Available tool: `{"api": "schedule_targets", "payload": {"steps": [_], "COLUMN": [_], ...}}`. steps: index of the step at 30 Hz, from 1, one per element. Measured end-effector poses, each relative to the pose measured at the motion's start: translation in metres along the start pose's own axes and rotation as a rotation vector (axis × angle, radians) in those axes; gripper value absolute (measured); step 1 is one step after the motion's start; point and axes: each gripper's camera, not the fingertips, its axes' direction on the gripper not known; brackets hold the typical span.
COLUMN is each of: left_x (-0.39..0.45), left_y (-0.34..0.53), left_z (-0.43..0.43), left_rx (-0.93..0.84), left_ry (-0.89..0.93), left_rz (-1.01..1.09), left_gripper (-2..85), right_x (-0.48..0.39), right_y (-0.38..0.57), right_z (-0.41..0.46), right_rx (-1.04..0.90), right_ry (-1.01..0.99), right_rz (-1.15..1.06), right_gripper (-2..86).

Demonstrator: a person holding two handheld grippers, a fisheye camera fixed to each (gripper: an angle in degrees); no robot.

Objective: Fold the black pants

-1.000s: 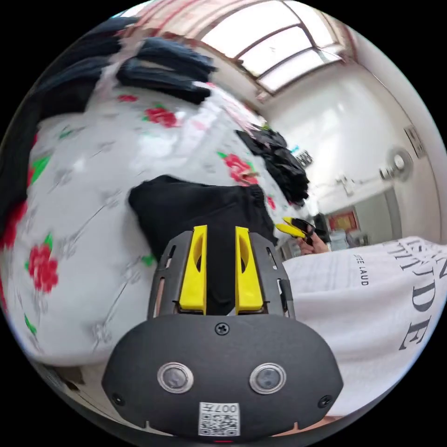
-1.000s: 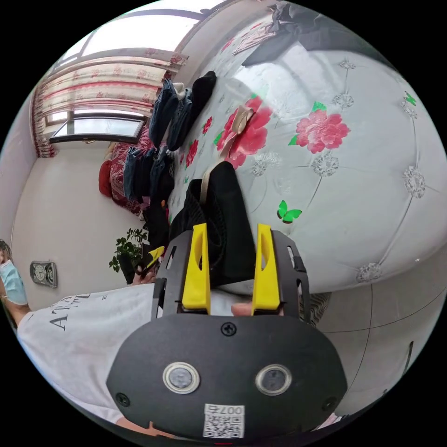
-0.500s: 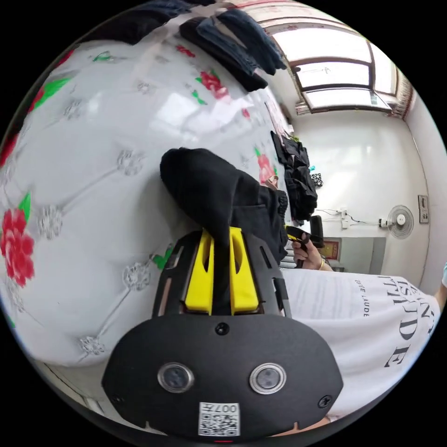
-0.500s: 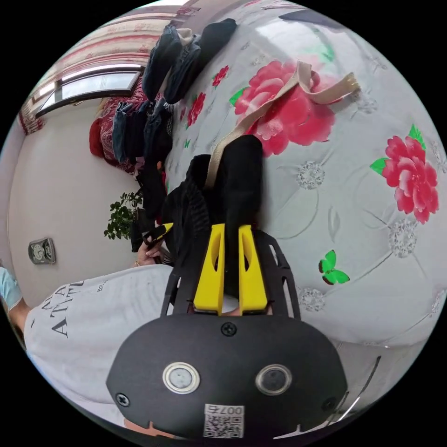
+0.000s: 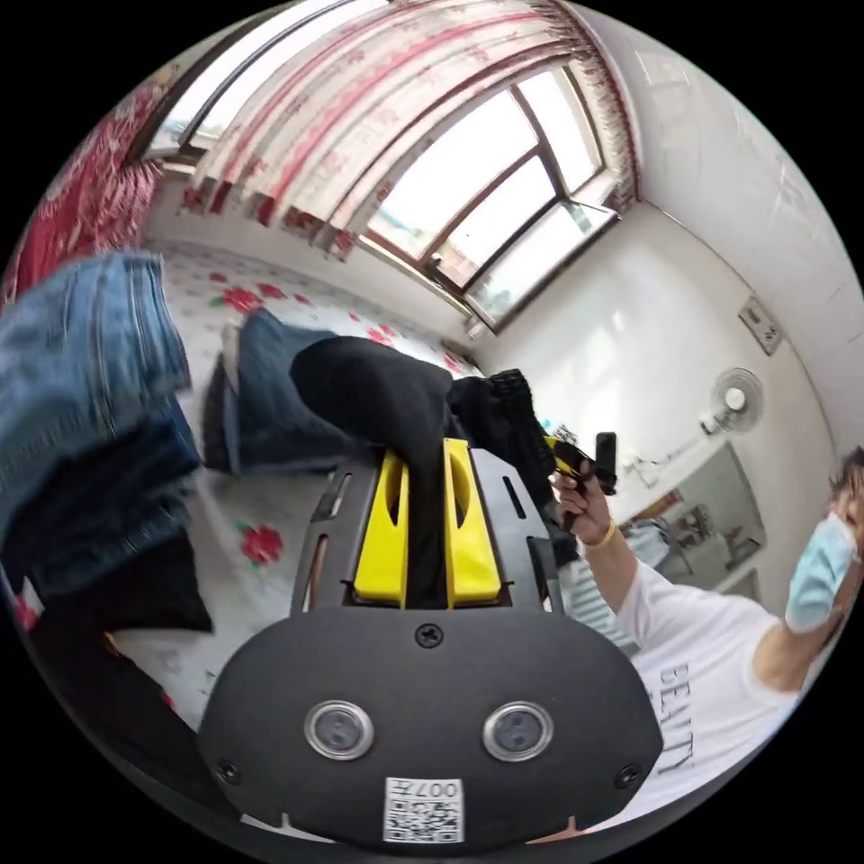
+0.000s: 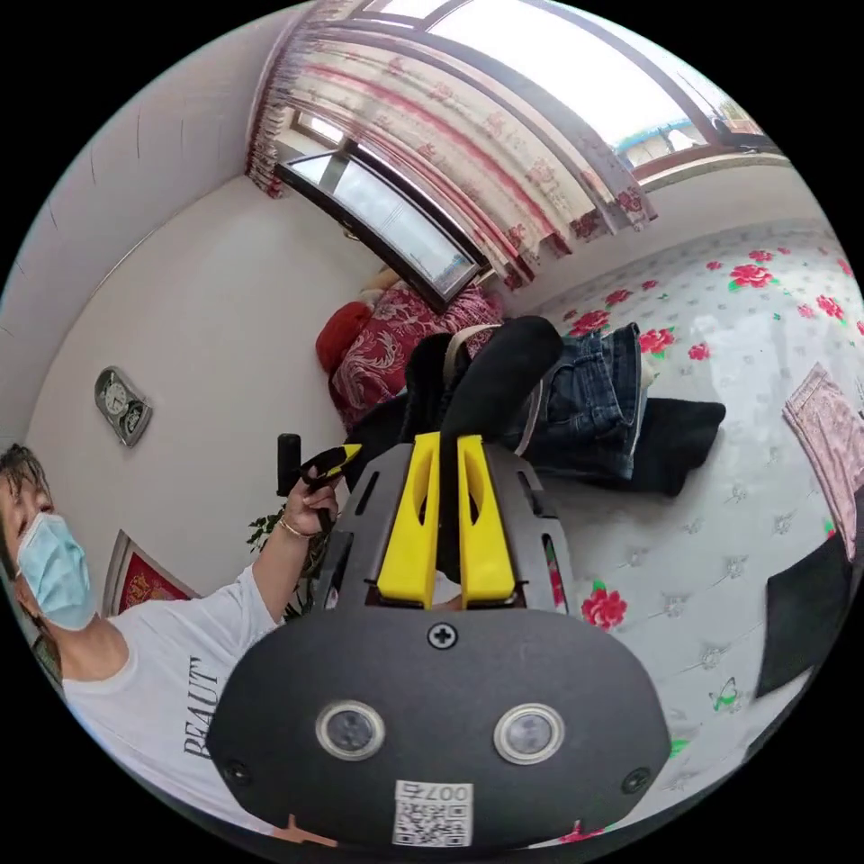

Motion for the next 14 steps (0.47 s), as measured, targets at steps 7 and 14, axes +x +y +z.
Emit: {"api": "schedule_targets", "payload": {"steps": [7,14], "left_x": [-0.065,-0.082], "left_y": [0.019,0.252], "left_z": [0.104,0.216], "left_rx": [-0.087,-0.575], "left_ry": [-0.378,-0.47], "left_rz": [-0.005,-0.107], "left_gripper": [7.2,5.3], "right_x": [0.037,0.099], "right_y": [0.014,0.3], "right_z": [0.109,0.196], "right_rx": [-0.111,-0.776], "right_ry": [0.407,0.707], "right_rz": [-0.065,-0.094], "right_gripper": [0.1,0.2]}}
